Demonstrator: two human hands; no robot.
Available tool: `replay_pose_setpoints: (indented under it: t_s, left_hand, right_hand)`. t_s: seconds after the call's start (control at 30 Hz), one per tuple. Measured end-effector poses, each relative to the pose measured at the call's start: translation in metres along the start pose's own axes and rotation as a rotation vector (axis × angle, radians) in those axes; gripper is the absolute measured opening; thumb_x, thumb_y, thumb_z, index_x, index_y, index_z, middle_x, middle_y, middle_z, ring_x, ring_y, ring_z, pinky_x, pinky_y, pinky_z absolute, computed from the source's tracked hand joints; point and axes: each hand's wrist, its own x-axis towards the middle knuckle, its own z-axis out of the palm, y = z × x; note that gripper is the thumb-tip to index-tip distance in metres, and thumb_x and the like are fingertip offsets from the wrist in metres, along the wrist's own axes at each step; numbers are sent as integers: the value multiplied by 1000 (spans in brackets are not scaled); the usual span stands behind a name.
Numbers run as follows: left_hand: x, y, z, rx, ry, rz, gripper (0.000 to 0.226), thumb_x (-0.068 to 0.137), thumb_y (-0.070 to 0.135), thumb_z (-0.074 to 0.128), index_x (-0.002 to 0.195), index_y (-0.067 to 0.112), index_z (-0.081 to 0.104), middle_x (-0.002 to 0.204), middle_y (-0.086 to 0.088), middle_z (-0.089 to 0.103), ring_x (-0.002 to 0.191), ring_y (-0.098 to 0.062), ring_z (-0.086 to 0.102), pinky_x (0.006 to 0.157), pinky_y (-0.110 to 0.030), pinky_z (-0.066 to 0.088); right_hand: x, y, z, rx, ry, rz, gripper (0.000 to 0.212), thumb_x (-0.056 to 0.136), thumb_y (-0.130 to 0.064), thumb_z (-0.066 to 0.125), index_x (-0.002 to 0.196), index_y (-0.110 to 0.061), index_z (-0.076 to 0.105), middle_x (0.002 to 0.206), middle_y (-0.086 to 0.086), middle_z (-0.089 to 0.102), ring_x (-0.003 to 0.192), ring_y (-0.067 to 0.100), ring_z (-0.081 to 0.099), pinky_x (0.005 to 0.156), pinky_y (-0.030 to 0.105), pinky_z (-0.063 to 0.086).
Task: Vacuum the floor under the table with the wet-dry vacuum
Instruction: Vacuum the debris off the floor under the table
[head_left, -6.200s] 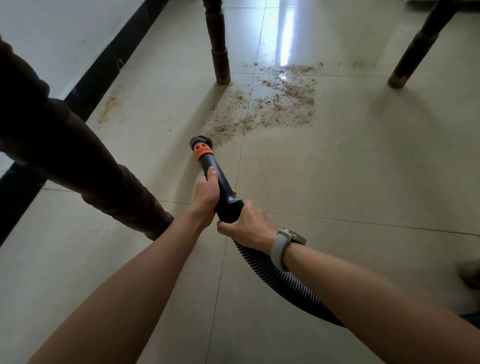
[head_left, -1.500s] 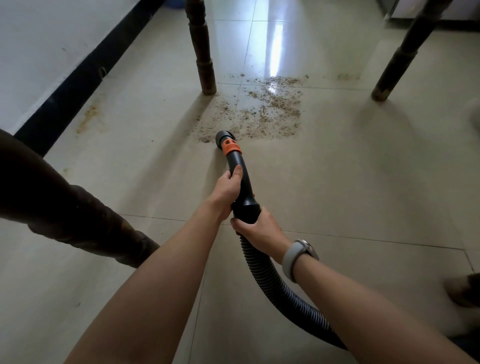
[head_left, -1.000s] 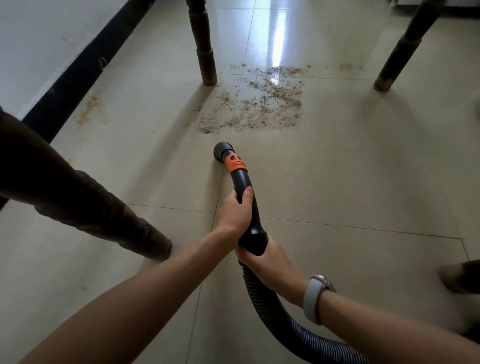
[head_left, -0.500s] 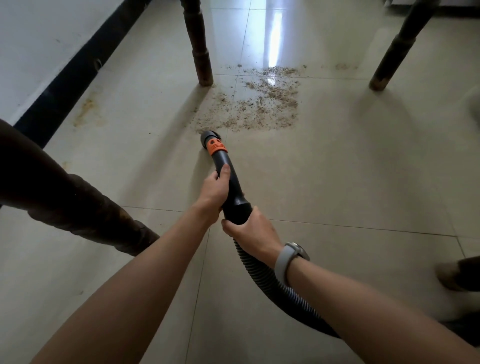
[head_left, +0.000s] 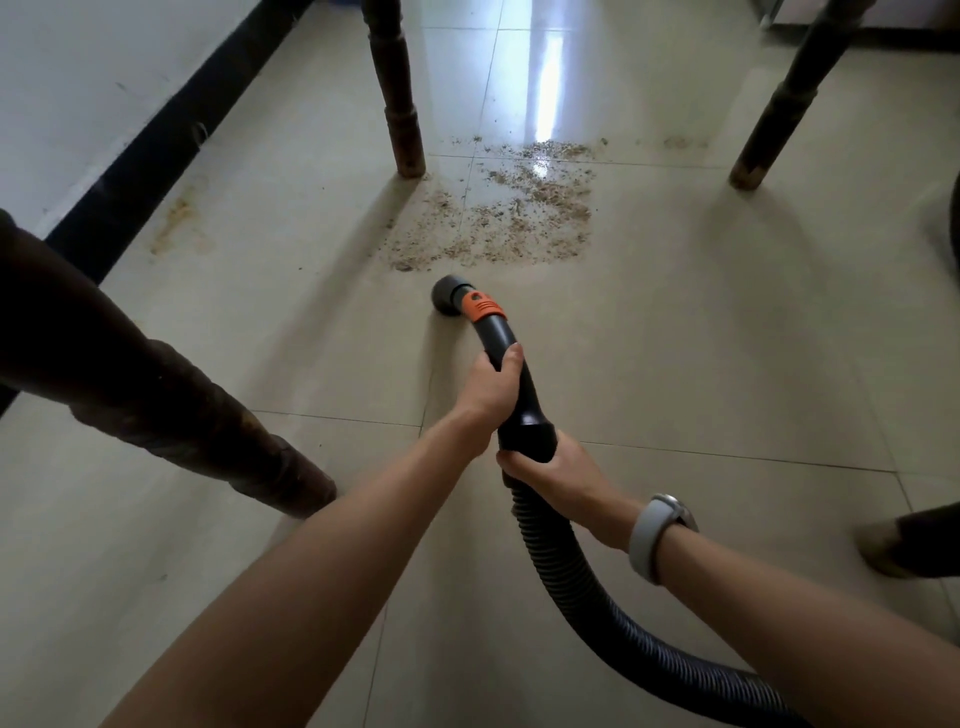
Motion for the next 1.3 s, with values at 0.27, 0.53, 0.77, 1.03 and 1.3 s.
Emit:
replay_pose_setpoints:
  t_s: [0.27,0.53,0.77,1.03,1.3]
  left_hand:
    - [7,-8,-56,-71,97,-15,40,99,32,44,130,8,44,114,-13,58,100,-28,58,81,-38,50]
    - [6,-6,-73,-133,99,17,40,99,25,45,130,0,43,101,-10,58,84,-19,58,72,-29,51]
    - [-31,-22,-65,-42,-7,-43,36,98,29,46,126,8,46,103,-12,59,95,-25,59,86,-36,51]
    - [-5,4,-77,-124,129,-24,41,98,27,47,122,-5,50,93,-13,59,88,-26,57,75,-35,50]
    - [-15,-13,-65,-50,-166,-106,33,97,29,49,115,2,54,95,-12,60,88,-27,60,76,-34,51]
  right_hand:
    - [22,-24,41,-108,-83,-35,10,82,-18,65,79,-21,56,69,-2,62,64,13,60,64,30,51]
    - [28,-33,70,-255,62,78,54,57,-55,58,94,-16,62,79,2,69,71,20,67,65,34,53]
    - [-29,-18,70,-175,52,112,15,74,-35,66,77,-20,63,75,1,70,73,19,68,68,33,54]
    - [22,-39,76,-316,103,74,34,70,-47,63,90,-19,65,83,2,70,79,23,66,72,35,53]
    - [-12,-4,61,-381,210,169,54,69,-56,59,105,-17,51,85,0,64,74,19,63,61,28,46]
